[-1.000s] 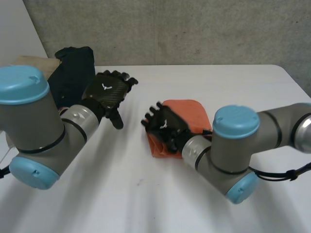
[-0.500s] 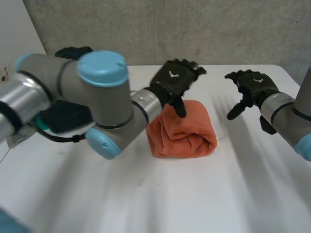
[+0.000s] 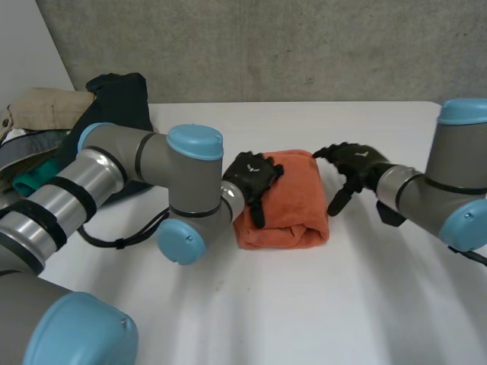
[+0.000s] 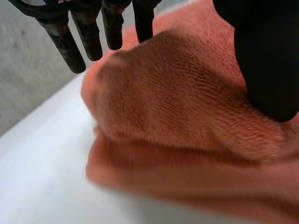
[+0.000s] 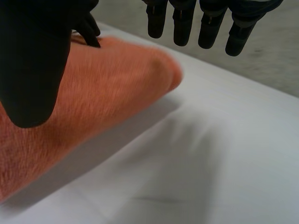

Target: Fold the laundry.

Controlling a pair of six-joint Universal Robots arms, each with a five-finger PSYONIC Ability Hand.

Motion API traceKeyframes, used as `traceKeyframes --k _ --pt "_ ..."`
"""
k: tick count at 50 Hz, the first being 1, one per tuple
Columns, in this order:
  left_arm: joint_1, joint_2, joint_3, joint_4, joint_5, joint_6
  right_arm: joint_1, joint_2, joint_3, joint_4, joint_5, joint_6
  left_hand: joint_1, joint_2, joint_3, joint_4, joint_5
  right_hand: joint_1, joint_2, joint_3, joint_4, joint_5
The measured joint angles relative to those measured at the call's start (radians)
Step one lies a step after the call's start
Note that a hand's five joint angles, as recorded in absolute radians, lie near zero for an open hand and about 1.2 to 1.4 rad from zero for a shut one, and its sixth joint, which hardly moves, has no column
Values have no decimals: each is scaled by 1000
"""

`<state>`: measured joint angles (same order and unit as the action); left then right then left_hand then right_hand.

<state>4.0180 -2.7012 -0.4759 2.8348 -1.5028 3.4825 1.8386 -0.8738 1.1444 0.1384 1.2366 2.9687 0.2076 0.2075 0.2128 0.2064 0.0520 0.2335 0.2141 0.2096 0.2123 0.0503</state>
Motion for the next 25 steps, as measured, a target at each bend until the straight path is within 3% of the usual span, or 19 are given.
traceKeyframes --k 7,16,21,25 --pt "8 142 -196 -21 -72 43 69 103 -68 50 -30 -95 -16 0 0 0 0 0 0 0 0 0" --pt "4 303 -347 27 -113 59 94 102 -118 97 60 -200 -16 0 0 0 0 0 0 0 0 0" --pt "12 347 -344 65 -88 52 96 20 -89 87 81 -205 -16 0 0 0 0 0 0 0 0 0" --pt "26 358 -295 135 5 4 102 -87 -17 24 114 -160 -16 0 0 0 0 0 0 0 0 0"
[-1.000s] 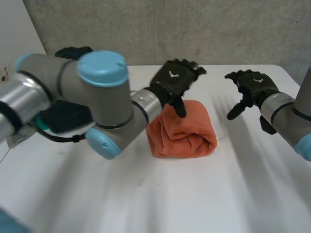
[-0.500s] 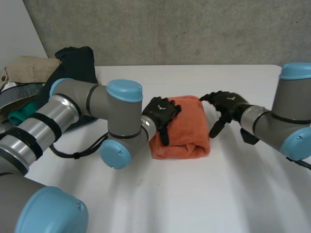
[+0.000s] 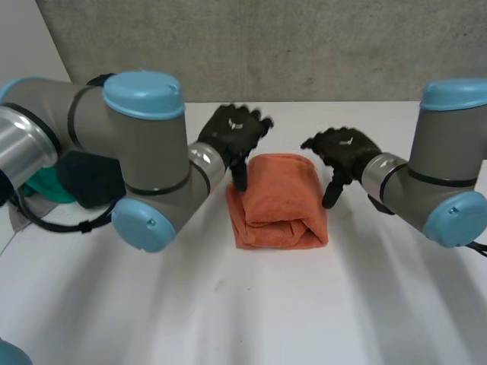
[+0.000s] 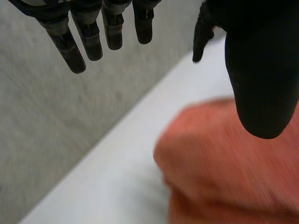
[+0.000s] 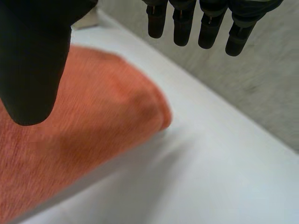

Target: Fold the laundry.

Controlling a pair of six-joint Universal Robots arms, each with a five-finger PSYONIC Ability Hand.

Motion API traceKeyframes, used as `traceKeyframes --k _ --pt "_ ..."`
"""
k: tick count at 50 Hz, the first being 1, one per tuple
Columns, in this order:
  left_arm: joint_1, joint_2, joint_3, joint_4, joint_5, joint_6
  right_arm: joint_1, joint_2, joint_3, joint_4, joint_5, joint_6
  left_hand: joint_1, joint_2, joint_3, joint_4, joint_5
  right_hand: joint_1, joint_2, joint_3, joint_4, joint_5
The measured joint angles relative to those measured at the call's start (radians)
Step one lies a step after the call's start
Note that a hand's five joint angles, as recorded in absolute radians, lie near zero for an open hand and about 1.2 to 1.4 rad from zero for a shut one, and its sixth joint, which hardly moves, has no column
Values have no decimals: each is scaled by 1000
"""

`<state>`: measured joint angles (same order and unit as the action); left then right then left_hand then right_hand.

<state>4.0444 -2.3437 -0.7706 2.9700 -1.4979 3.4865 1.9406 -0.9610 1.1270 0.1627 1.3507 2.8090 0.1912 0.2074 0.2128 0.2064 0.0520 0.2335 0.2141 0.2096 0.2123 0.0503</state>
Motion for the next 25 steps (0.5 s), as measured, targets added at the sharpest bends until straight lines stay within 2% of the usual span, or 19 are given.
traceKeyframes --k 6,12,18,25 --pt "6 -84 111 14 77 -98 -3 -60 80 -80 57 78 0 0 0 0 0 0 0 0 0 0" --pt "0 -216 222 -18 89 -160 -27 -38 108 -119 75 144 0 0 0 0 0 0 0 0 0 0" --pt "-8 -312 280 -60 64 -167 -40 36 90 -119 4 207 0 0 0 0 0 0 0 0 0 0" --pt "-2 -303 233 -116 -23 -107 -32 131 43 -94 -86 217 0 0 0 0 0 0 0 0 0 0"
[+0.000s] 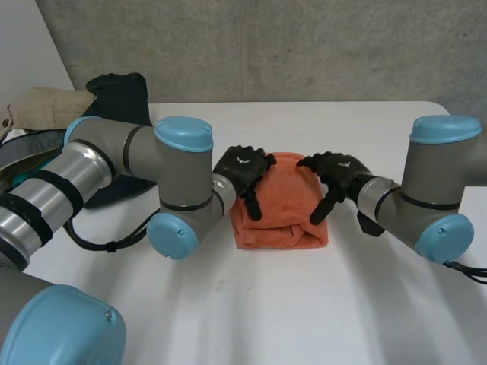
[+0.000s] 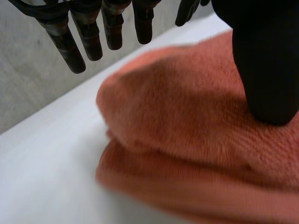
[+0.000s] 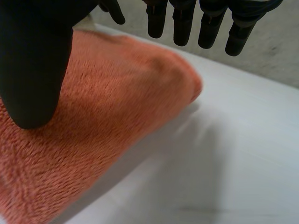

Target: Fold the laundry.

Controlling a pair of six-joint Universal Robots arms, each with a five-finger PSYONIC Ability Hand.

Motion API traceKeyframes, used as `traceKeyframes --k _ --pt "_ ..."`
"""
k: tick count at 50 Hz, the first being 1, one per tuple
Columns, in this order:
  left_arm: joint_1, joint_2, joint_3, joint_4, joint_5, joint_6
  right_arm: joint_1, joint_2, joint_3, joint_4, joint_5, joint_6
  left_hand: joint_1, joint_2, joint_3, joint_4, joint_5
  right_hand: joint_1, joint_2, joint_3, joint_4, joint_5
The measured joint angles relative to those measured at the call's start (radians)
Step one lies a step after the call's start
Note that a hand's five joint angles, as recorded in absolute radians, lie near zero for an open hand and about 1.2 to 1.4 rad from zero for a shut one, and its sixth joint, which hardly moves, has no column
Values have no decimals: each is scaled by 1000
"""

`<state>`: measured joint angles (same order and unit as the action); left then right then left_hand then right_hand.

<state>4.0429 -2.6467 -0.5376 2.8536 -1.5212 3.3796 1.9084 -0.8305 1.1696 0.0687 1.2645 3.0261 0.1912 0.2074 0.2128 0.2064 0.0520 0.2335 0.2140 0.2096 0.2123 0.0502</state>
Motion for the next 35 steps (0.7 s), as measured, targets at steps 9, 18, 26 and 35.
traceKeyframes --k 9,18,26,35 --pt "-1 58 -116 -22 -23 104 20 92 -63 76 5 -101 0 0 0 0 0 -18 -10 0 0 0" --pt "-15 139 -143 -11 -21 99 16 -3 -43 83 65 -153 0 0 0 0 0 -41 -23 0 0 0" --pt "15 330 -247 25 28 30 -21 -220 155 -66 183 -29 0 0 0 0 0 -41 -23 0 0 0" --pt "75 576 -465 70 335 -77 -8 -304 412 -179 267 206 0 0 0 0 0 -41 -23 0 0 0"
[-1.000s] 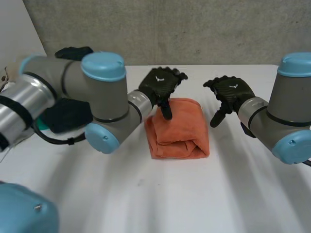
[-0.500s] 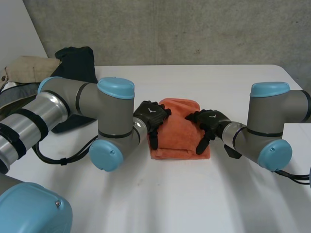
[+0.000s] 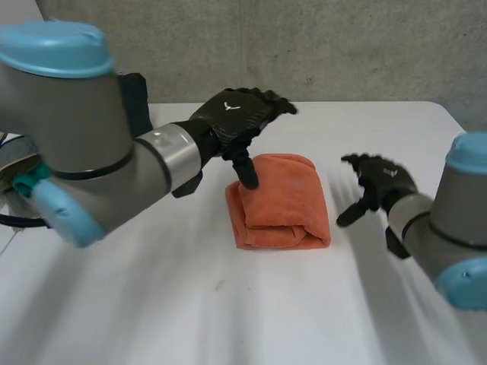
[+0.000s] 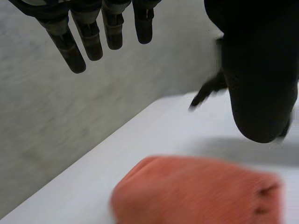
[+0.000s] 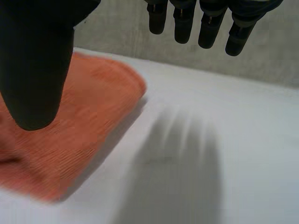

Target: Fold the laundry.

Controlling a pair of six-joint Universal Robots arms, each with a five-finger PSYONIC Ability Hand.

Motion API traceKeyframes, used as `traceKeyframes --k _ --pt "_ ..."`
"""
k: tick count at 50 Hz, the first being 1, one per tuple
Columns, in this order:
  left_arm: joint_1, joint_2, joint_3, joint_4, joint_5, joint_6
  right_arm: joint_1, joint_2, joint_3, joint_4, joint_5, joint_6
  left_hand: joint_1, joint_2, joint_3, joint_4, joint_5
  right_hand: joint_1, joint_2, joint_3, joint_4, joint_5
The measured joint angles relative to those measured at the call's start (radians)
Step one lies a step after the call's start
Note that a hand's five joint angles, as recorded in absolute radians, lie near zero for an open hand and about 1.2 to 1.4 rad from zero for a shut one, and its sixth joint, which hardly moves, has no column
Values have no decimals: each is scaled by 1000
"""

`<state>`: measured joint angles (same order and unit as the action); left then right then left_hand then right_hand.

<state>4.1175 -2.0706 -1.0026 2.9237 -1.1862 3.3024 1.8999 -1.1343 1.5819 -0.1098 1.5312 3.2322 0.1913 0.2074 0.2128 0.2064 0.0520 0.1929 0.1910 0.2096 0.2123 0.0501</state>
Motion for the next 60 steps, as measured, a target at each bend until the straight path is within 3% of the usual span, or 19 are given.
traceKeyframes --k 4,9,19,23,24,26,35,44,53,60 --pt "19 89 -101 11 170 -47 36 26 57 -50 -8 70 0 0 0 0 0 0 0 0 0 0" --pt "31 156 -192 39 265 -89 78 87 62 -116 -14 101 0 0 0 0 0 0 0 0 0 0" --pt "26 194 -277 77 229 -101 124 215 -33 -175 14 93 0 0 0 0 0 41 48 41 33 30" --pt "25 202 -290 82 220 -100 133 252 -73 -194 22 85 0 0 0 0 0 447 476 433 427 415" --pt "25 205 -294 83 218 -100 135 264 -90 -201 23 82 0 0 0 0 0 597 687 656 634 613" --pt "27 211 -299 85 217 -100 136 276 -108 -207 23 79 0 0 0 0 0 741 893 865 906 844" --pt "45 241 -315 99 212 -104 60 321 -234 -228 21 62 0 0 0 0 0 746 934 945 982 878" --pt "56 265 -319 109 205 -107 -128 466 -569 -188 44 13 0 0 0 0 0 746 934 955 985 891" --pt "43 267 -311 131 188 -114 -321 754 -1172 25 99 -33 0 0 0 0 0 746 934 965 985 895" --pt "26 263 -309 141 172 -115 -420 898 -1433 128 23 -69 0 0 0 0 0 746 934 965 985 895"
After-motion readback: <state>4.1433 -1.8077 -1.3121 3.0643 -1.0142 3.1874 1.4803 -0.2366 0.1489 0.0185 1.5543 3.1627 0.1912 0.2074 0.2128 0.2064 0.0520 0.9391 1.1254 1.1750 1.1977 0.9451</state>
